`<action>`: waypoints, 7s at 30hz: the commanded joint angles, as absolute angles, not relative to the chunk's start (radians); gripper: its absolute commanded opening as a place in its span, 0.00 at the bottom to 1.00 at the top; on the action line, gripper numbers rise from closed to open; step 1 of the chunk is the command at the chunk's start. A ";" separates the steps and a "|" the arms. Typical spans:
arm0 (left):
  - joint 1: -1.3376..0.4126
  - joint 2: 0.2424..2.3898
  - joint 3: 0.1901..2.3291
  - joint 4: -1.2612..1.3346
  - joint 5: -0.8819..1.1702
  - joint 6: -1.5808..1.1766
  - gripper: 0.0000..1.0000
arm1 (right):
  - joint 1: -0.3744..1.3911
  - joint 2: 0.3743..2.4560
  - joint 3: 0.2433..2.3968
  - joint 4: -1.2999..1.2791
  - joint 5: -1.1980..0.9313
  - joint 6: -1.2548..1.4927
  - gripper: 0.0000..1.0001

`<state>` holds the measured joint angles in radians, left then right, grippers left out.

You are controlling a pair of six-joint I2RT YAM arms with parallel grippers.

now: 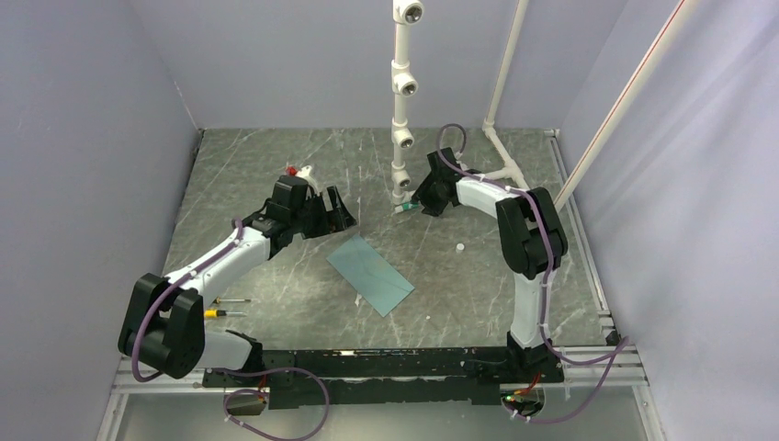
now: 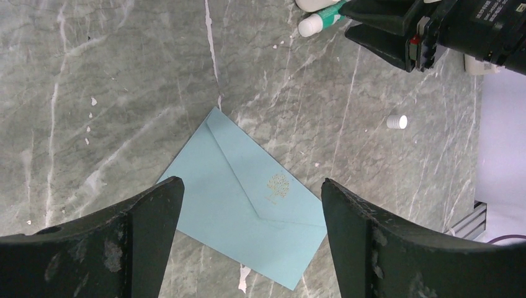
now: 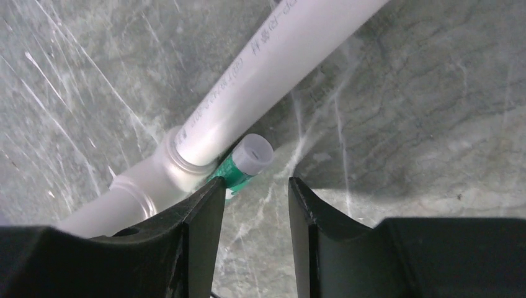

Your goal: Place the letter into the envelope and seal it

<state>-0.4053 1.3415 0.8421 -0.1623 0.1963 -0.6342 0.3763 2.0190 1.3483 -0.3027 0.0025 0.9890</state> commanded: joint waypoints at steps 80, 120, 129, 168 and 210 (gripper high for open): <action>-0.513 1.388 0.998 0.466 0.886 -0.811 0.79 | 0.481 1.175 0.958 0.177 -0.417 0.808 0.11; -0.515 1.365 1.066 0.155 0.922 -0.459 0.02 | 0.610 1.317 1.283 -0.259 -0.293 0.620 0.53; -0.515 1.338 1.034 0.201 0.909 -0.512 0.02 | 0.618 1.308 1.263 -0.242 -0.308 0.624 0.34; -0.515 1.331 1.344 -0.591 1.074 0.142 0.02 | 0.535 1.263 1.344 -0.272 -0.643 0.423 0.69; -0.515 1.264 1.176 -0.097 0.746 -0.383 0.02 | 0.724 1.391 1.514 -0.461 -0.113 0.684 0.35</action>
